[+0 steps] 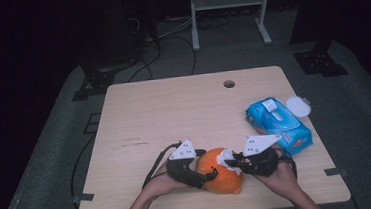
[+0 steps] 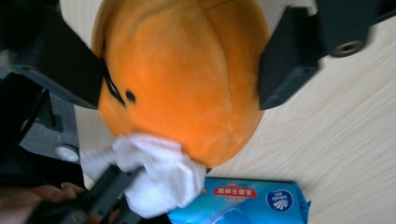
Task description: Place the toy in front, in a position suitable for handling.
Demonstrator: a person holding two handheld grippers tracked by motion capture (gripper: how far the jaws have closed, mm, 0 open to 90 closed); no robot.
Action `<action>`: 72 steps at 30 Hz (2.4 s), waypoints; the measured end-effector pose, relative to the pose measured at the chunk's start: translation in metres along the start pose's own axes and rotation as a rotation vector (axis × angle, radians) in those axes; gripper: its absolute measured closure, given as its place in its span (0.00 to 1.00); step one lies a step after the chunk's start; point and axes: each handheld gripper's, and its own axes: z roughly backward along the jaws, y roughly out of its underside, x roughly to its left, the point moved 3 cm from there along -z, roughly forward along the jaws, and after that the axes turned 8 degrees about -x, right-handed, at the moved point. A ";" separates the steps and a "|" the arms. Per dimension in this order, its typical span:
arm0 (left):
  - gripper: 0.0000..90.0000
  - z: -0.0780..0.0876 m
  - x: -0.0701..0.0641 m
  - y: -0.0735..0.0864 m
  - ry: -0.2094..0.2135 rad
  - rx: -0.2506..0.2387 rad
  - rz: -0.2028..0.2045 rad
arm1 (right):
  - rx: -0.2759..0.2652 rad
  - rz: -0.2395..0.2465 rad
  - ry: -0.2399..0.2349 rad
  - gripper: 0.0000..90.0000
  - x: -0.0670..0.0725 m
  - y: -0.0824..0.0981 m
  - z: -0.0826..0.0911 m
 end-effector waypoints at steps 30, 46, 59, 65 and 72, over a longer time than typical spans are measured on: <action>0.33 -0.008 -0.021 -0.008 -0.021 0.046 -0.091 | 0.005 0.040 0.015 0.90 0.006 -0.014 0.008; 0.33 -0.011 -0.033 -0.010 -0.004 0.061 -0.175 | -0.023 0.065 -0.047 0.90 0.025 -0.028 0.002; 0.31 -0.009 -0.019 -0.009 0.060 -0.003 0.016 | 0.004 0.022 -0.001 0.90 0.012 -0.017 0.013; 0.36 -0.008 -0.029 -0.011 0.040 0.037 -0.132 | -0.010 0.070 -0.051 0.90 0.030 -0.031 0.000; 0.37 -0.002 -0.019 0.000 0.052 0.048 -0.105 | 0.006 -0.031 -0.004 0.90 0.002 -0.009 0.012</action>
